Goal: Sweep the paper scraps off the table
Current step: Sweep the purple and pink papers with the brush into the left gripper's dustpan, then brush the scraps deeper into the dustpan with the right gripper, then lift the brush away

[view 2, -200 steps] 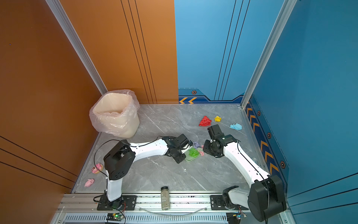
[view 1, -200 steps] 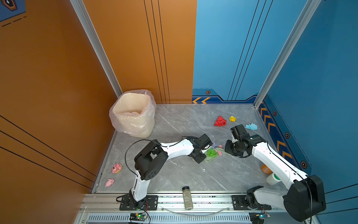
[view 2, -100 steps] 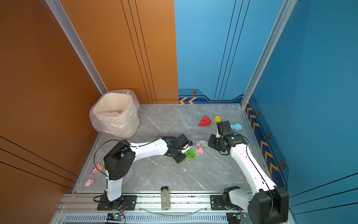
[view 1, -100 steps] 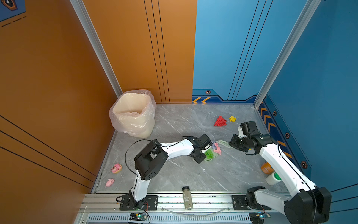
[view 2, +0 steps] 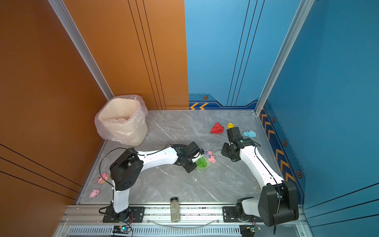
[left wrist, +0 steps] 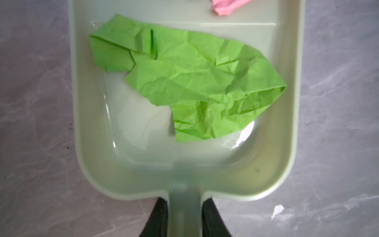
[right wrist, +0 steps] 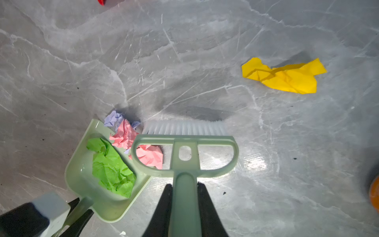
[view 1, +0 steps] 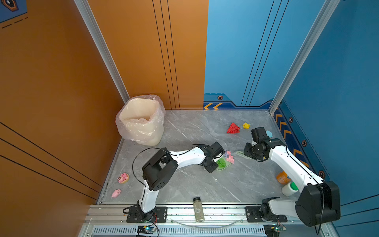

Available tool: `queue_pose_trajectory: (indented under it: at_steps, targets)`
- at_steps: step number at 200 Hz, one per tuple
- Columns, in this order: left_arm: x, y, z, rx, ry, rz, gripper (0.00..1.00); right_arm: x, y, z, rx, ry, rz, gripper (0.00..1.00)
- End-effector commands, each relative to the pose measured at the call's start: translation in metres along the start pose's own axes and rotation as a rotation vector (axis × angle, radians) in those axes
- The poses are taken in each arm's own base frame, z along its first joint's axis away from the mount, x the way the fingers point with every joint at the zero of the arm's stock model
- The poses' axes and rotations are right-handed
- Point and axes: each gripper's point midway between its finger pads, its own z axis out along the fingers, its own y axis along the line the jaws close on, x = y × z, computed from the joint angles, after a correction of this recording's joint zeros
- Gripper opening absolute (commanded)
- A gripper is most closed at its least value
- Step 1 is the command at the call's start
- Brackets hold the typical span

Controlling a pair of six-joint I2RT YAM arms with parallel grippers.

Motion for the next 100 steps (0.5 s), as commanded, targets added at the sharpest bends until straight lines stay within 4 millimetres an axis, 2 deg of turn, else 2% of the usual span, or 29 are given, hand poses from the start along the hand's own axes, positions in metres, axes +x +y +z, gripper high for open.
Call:
queue_pose_trajectory:
  at_steps: [1,59,100]
  targets:
    - [0.006,0.0,0.004,-0.012,0.04,0.0,0.0,0.018,0.005,0.004,0.018,0.045,-0.068,0.0]
    - [0.007,-0.001,0.005,-0.007,0.045,0.002,0.0,0.05,0.037,-0.005,-0.094,0.118,-0.168,0.0]
    - [0.006,-0.002,0.007,-0.003,0.046,0.0,0.0,0.045,0.038,-0.016,-0.142,0.095,-0.169,0.0]
